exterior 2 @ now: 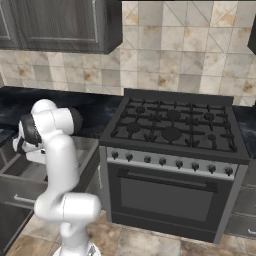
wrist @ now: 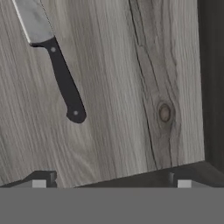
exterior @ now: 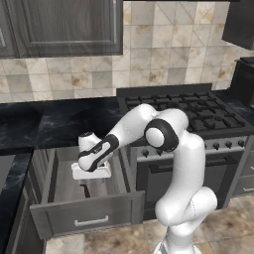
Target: Pick up the knife from the drawer and place it on the cutting board. Then place the meat from the plate to the cutting board.
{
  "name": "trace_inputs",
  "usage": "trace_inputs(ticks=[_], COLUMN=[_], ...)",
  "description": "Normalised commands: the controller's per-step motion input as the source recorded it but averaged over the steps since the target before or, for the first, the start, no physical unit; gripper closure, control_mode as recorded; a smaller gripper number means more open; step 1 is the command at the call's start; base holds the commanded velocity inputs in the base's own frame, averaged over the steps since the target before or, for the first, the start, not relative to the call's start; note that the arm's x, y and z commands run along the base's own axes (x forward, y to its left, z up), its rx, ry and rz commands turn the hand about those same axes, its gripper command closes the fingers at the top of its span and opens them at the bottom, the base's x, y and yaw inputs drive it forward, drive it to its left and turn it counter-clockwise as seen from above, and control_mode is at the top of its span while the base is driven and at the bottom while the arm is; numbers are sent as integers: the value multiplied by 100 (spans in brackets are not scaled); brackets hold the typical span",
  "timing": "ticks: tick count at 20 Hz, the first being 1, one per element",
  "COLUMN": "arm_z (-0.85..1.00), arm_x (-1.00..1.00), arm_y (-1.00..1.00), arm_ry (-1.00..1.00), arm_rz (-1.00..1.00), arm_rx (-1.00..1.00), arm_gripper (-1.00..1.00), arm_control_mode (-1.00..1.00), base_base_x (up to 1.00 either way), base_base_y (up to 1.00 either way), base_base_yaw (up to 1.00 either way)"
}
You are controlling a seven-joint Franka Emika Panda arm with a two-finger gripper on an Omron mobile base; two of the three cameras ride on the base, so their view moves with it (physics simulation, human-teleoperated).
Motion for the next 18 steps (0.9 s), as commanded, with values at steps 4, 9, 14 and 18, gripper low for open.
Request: trace_inputs(ticks=[4,9,14,18], arm_z=[-26,-21,-17,-18], arm_x=[0,0,0,0], arm_y=[0,0,0,0], arm_ry=[0,0,0,0], arm_rz=[0,0,0,0], arm_rx=[0,0,0,0], arm_gripper=[-100,-100,-100,-100], arm_control_mode=[-100,-100,-100,-100], base_base_x=[0,0,0,0], base_base_y=[0,0,0,0], base_base_yaw=[0,0,0,0])
